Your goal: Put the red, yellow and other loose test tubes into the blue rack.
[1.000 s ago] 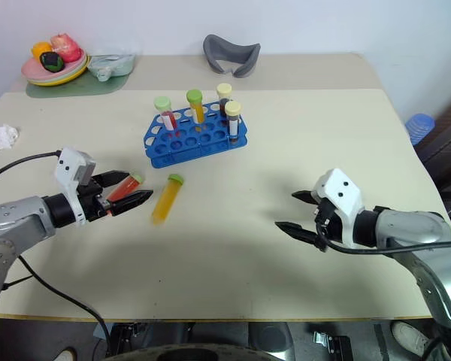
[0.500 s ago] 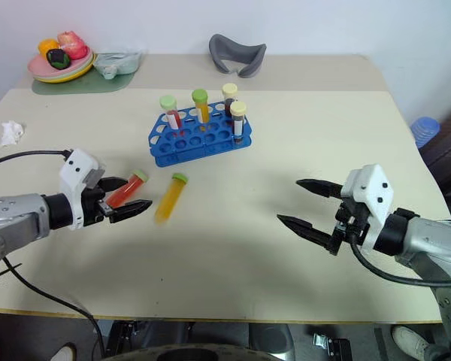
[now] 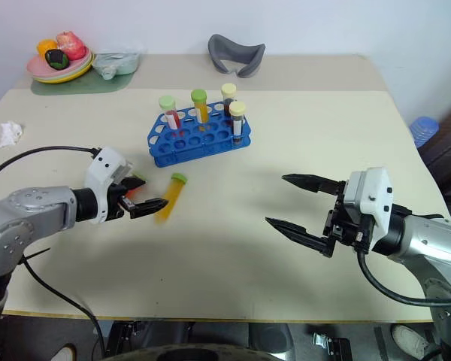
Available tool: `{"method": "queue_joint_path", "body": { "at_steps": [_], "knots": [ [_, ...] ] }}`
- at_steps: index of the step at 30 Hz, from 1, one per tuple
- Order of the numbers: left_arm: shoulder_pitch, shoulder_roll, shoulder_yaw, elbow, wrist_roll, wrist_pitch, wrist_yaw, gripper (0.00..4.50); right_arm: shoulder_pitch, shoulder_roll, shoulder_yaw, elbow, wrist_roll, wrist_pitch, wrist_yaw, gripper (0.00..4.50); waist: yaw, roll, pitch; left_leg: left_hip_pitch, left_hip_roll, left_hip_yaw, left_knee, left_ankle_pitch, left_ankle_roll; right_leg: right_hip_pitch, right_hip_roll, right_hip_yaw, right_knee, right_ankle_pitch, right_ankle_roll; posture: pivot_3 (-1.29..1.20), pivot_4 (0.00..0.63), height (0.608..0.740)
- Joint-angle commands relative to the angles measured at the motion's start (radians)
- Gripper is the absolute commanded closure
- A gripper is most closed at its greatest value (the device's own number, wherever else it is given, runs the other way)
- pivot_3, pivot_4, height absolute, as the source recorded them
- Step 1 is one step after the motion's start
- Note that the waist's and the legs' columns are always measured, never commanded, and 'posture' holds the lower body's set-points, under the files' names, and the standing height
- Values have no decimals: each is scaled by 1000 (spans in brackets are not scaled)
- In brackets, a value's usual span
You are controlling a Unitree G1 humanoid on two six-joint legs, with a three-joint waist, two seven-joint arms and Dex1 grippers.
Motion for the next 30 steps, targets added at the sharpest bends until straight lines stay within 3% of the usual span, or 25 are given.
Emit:
{"method": "queue_joint_path", "body": {
  "at_steps": [1,5,22,30],
  "knots": [
    [-78,-43,12,-13,-20,160,61,0,-3,-4,10,6,-25,-44,0,623,0,0,0,0,0,0,0,0,0,0,0,0,0,0,0,0,150,740],
    [-177,-86,-22,32,-43,318,117,0,-15,-6,18,18,-35,-60,-7,623,-2,0,0,0,0,0,0,0,0,0,0,0,0,0,0,0,150,740],
    [-396,-72,-209,448,-520,323,631,0,-20,-30,3,10,-22,-47,-29,623,0,0,0,0,0,0,1,0,0,0,0,0,2,0,0,0,150,740],
    [-466,-125,-232,547,-636,323,804,0,1,-31,-8,-13,-15,-39,-49,623,0,0,0,0,0,-1,3,0,0,0,0,0,2,0,0,0,150,740]
  ]
}}
